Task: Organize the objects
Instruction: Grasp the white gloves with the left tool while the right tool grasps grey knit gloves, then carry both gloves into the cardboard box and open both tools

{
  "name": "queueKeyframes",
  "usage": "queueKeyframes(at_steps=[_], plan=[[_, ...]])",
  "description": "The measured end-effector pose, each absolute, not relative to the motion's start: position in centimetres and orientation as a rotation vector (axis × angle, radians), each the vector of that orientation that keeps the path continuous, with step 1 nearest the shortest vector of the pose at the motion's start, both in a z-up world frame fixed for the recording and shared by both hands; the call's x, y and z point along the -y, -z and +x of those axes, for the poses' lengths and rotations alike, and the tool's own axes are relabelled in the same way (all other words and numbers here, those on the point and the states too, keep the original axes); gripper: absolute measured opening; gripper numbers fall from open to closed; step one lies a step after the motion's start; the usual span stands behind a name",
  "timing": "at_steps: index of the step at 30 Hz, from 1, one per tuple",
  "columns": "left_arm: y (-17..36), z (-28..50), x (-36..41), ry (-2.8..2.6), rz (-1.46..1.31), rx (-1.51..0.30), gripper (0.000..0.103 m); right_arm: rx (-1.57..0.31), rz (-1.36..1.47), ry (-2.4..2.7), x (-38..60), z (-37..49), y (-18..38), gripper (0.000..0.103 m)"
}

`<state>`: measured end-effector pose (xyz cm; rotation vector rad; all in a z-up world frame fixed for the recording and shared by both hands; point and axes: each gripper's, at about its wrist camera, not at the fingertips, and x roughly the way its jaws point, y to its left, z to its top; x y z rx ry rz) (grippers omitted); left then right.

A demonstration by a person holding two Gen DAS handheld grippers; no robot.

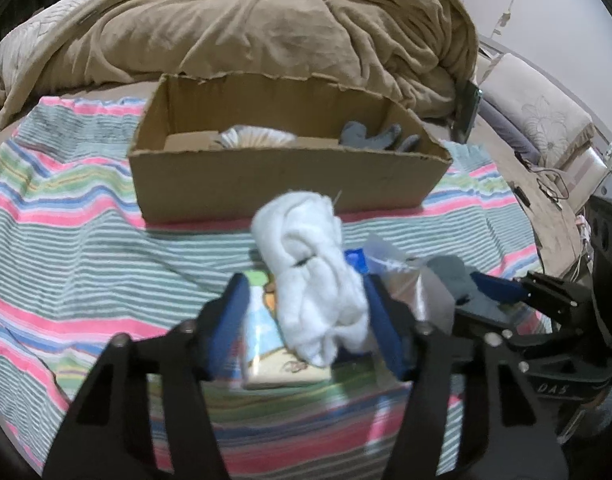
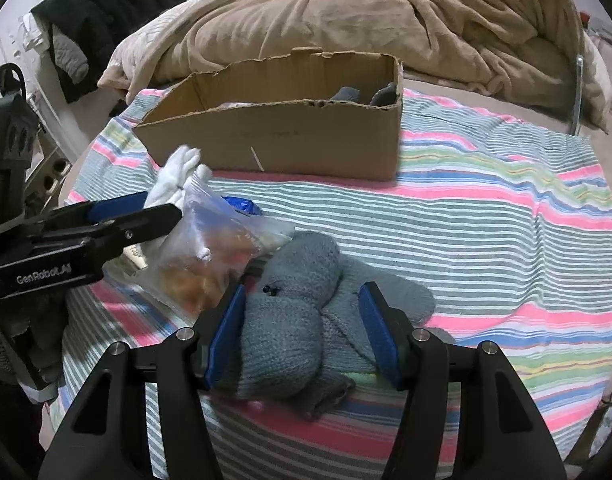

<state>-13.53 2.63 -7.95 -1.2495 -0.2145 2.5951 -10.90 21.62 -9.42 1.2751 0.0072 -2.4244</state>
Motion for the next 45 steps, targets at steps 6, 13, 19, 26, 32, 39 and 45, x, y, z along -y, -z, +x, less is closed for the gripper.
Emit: queueKeyframes(at_steps=[6,13,19,26,32,39,45], plan=[[7.7,-12.9,-2.7,-2.592,-1.214,0.209,0.041,-0.018,1.247,2.415,-21.4,-10.5,9.1,0.047],[7.3,-12.3,-2.1,-2.590,-1.199,0.229,0.037,-0.007,1.203,2.430,-22.0,-9.7,8.1,0.044],[6.5,-11.4,-1.5,-2.604,-1.178,0.236,0.037,-0.002,1.164,2.457,-22.4,-9.2,6.6,0.044],[4.7,-10.5,-0.4,-2.635,-1.128,0.241,0.037,0.024,1.096,2.483,-22.9,-8.9,4.3,0.044],[3.2,-10.1,0.2,-2.658,-1.085,0.238,0.037,0.029,1.038,2.509,-22.9,-9.1,2.2,0.044],[1.7,-10.3,1.3,-2.691,-1.035,0.247,0.037,0.019,0.978,2.523,-22.5,-10.0,0.1,0.044],[0.4,-11.0,2.1,-2.717,-0.992,0.236,0.037,0.001,0.935,2.527,-21.5,-10.9,-1.4,0.044]])
